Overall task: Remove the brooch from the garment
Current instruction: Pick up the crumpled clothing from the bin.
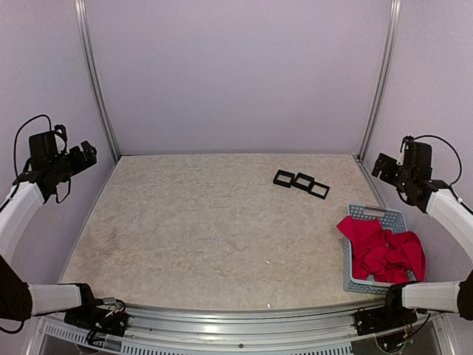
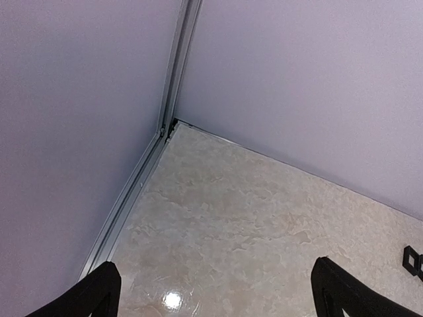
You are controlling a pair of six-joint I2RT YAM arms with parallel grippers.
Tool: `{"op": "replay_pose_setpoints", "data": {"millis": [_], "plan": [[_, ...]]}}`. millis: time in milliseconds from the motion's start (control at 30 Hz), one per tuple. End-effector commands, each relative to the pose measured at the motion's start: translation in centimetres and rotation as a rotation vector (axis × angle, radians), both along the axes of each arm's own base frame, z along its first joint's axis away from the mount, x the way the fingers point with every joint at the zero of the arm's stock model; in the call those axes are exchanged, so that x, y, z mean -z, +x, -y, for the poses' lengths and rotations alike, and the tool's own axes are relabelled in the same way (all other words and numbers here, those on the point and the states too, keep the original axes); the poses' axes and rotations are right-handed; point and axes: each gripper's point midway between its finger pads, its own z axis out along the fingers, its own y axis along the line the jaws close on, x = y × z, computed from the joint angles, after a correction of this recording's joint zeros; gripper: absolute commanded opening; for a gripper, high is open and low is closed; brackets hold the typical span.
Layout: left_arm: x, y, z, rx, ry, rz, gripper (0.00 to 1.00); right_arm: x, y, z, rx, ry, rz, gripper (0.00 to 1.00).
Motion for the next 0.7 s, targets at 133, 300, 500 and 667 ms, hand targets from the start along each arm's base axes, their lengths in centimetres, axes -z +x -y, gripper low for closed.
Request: {"op": "replay_pose_setpoints", "data": {"millis": [133,300,500,667], "plan": [[-0.9,-0.4,-1.6,-0.095,-0.029,0.016,0.99,-1.4,-1.7,1.8,0.079,-0.023,0.002,1.0],[-1.0,-0.2,-1.1,-0.051,-0.01,0.0,0.99,0.0,-1.6,0.6,-0.032,-0.093,-0.128,0.96],[-1.0,0.2,1.2,0.073,-0.036,-0.005,0.99,4.4,-3.1,-1.2,-0.12,-0.03,-0.327,0.96],[-0.2,-0.6,1.8,0.08,-0.047,-0.033,0.99,10.8,-7.3,-2.1,-0.03,0.149,-0.541,0.98]]}}
